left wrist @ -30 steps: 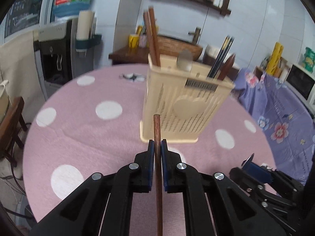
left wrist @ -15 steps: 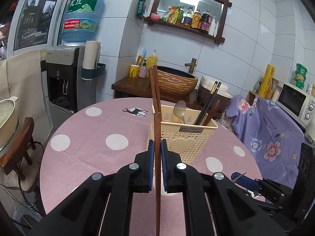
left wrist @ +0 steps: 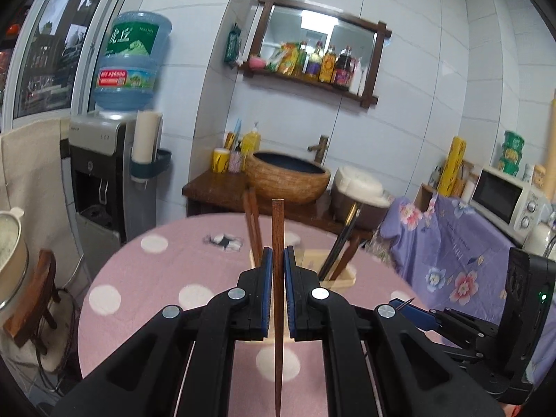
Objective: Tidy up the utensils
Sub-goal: 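Lift the chopstick and metal spoon and lower them into the beige basket, then open both tools to release the chopstick and spoon into the basket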
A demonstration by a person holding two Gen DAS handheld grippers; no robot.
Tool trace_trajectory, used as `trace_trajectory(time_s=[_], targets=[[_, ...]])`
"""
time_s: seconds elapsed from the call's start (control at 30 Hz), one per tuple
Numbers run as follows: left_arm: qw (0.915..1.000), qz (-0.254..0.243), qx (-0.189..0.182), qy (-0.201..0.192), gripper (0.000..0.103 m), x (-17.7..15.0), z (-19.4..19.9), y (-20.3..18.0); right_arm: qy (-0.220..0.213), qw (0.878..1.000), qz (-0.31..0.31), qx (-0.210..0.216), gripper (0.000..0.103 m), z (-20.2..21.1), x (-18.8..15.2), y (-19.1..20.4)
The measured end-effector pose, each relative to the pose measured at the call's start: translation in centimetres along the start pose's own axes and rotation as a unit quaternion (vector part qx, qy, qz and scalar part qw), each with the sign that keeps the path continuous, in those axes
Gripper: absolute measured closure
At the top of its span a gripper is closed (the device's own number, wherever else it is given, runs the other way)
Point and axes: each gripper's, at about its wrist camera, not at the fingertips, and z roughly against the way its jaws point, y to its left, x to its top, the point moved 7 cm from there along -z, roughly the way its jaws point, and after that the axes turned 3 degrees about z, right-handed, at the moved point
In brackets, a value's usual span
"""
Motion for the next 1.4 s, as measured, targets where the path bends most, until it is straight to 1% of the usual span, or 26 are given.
trace_trajectory(time_s=[0.07,0.13,0.2,0.3,0.37,0.43,0.5,0.57,0.67,0.73,0.93,1.13,1.3,1.4], targets=[[0.9997,0.007,-0.003,-0.023,0.095,3.0,0.2,-0.2,-0.025,1.000,0.011,-0.008,0.065,0.3,3.2,-0.1],[0.9986,0.010,-0.001,-0.053,0.095,6.0,0.2,-0.5,-0.046,0.999,0.007,-0.014,0.065,0.5,6.3,-0.6],[0.9963,0.012,0.009,-0.085,0.095,9.0,-0.3,-0.6,-0.066,0.997,0.009,-0.025,0.065,0.4,9.1,-0.9],[0.9935,0.029,0.011,-0.109,0.095,11.8,-1.7,-0.5,-0.090,0.995,0.014,-0.048,0.065,-0.4,12.2,-1.6],[0.9924,0.033,0.018,-0.117,0.095,12.6,-3.1,-0.4,-0.091,0.994,0.019,-0.063,0.065,-1.7,12.9,-2.0],[0.9924,0.037,0.024,-0.115,0.095,12.3,-4.5,-0.2,-0.089,0.993,0.025,-0.073,0.065,-2.9,12.7,-2.2],[0.9930,0.036,0.029,-0.109,0.095,11.2,-5.9,0.0,-0.084,0.993,0.029,-0.078,0.065,-4.1,12.1,-2.3],[0.9941,0.035,0.036,-0.096,0.095,9.7,-7.2,0.3,-0.072,0.994,0.032,-0.079,0.065,-5.3,11.2,-2.3],[0.9960,0.041,0.036,-0.070,0.095,7.0,-8.9,0.9,-0.054,0.995,0.040,-0.080,0.065,-6.9,9.3,-2.2],[0.9971,0.037,0.038,-0.054,0.095,5.2,-9.7,0.9,-0.043,0.995,0.045,-0.083,0.065,-7.9,7.8,-2.2],[0.9986,0.017,0.045,-0.022,0.095,1.6,-11.1,1.2,-0.019,0.994,0.062,-0.086,0.065,-9.7,4.2,-1.8],[0.9987,0.009,0.049,0.001,0.095,-0.5,-12.3,1.8,-0.004,0.993,0.074,-0.096,0.065,-10.9,1.8,-2.2],[0.9987,-0.018,0.047,-0.011,0.095,-0.9,-11.9,1.4,-0.006,0.993,0.077,-0.091,0.065,-10.9,1.2,-2.5],[0.9990,-0.017,0.039,-0.010,0.095,-0.9,-11.6,1.2,-0.003,0.994,0.068,-0.085,0.064,-11.0,1.0,-2.6]])
